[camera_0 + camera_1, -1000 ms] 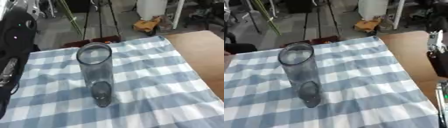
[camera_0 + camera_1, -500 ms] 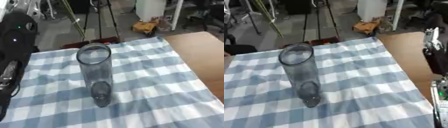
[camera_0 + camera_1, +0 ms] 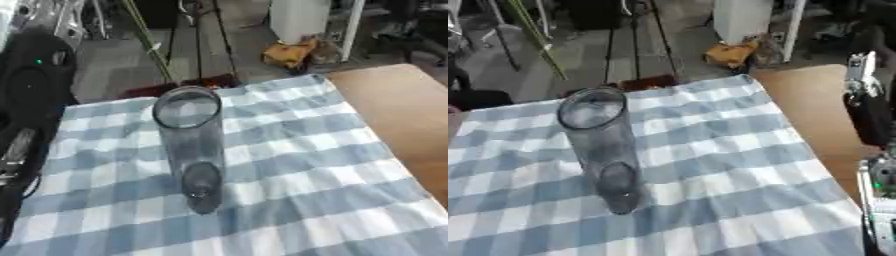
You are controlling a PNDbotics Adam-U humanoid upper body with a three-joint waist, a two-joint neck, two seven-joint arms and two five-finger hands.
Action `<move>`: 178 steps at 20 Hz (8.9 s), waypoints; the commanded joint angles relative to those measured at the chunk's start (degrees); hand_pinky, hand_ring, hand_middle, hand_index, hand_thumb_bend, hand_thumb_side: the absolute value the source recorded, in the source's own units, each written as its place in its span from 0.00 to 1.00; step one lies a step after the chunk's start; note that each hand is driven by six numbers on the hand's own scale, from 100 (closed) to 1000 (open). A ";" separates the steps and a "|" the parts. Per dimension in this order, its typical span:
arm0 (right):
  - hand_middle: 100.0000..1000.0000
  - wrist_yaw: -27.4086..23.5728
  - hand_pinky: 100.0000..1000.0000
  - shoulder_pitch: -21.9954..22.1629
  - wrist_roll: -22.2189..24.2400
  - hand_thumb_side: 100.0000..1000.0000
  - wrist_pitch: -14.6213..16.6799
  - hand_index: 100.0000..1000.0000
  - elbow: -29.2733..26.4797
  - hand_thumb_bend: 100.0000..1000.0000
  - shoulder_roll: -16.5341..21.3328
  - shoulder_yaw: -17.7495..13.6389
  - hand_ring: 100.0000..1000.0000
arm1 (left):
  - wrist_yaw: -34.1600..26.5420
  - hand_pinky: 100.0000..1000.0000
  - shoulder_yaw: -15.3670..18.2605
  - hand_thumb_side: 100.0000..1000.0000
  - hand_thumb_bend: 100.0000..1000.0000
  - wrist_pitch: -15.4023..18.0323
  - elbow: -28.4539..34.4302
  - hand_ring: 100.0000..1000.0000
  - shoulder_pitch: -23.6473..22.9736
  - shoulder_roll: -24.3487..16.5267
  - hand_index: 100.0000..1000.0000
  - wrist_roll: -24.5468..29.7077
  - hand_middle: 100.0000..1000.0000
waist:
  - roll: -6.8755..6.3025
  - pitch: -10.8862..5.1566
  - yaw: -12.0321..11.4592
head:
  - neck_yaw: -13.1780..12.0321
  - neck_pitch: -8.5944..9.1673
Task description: Arrange flowers into the vase.
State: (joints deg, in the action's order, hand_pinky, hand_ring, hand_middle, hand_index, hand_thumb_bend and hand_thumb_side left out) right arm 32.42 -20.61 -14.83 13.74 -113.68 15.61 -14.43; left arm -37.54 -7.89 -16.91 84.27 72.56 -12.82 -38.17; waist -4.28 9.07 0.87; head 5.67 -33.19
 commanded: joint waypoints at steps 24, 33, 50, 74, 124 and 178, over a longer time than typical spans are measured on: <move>0.54 -0.83 0.84 -1.19 -0.42 0.88 0.33 0.79 -0.91 0.00 0.16 -0.05 0.80 | 7.65 0.00 -1.44 0.64 0.04 1.22 3.01 0.00 -3.26 2.41 0.00 1.97 0.00 | 0.05 0.37 1.60 | -0.68 2.92; 0.54 -1.67 0.84 -1.38 -1.22 0.88 -0.12 0.79 -0.91 0.00 0.67 -0.54 0.80 | 7.93 0.00 -2.22 0.64 0.04 0.91 3.80 0.00 -3.87 3.01 0.00 1.99 0.00 | 0.01 0.67 1.72 | -0.59 2.92; 0.54 -1.67 0.84 -0.93 -1.52 0.88 -0.21 0.79 -0.91 0.00 0.01 -0.54 0.80 | 11.70 0.00 -3.58 0.65 0.04 1.79 0.84 0.00 -5.54 3.83 0.00 3.75 0.00 | 0.17 0.18 2.05 | -1.21 4.23; 0.53 -1.60 0.84 -0.94 -1.42 0.88 -0.47 0.79 -0.91 0.00 -0.34 -0.74 0.80 | 16.31 0.00 -5.41 0.73 0.12 3.67 -1.78 0.00 -8.65 4.35 0.00 6.98 0.00 | -0.34 1.06 1.85 | -1.43 6.59; 0.53 -1.81 0.84 -0.83 -2.49 0.89 -0.88 0.79 -0.91 0.00 0.11 -1.06 0.81 | 34.88 0.00 -4.84 0.89 0.28 10.29 -5.69 0.25 -11.09 2.87 0.15 13.31 0.25 | -0.88 1.98 1.29 | 1.26 3.93; 0.52 -1.75 0.84 -0.69 -3.66 0.90 -1.54 0.79 -0.91 0.00 0.31 -1.31 0.81 | 53.41 0.22 -6.43 0.97 0.12 8.57 -6.67 0.55 -14.94 -3.46 0.52 24.63 0.59 | -1.25 2.05 0.79 | 2.55 5.47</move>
State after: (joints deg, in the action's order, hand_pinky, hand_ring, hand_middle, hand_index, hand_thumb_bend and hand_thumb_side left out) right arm 31.05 -20.70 -18.36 12.26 -113.68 14.82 -15.52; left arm 15.12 -14.55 -8.38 77.05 56.80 -14.63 -14.48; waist -5.86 11.99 1.74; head 8.13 -28.16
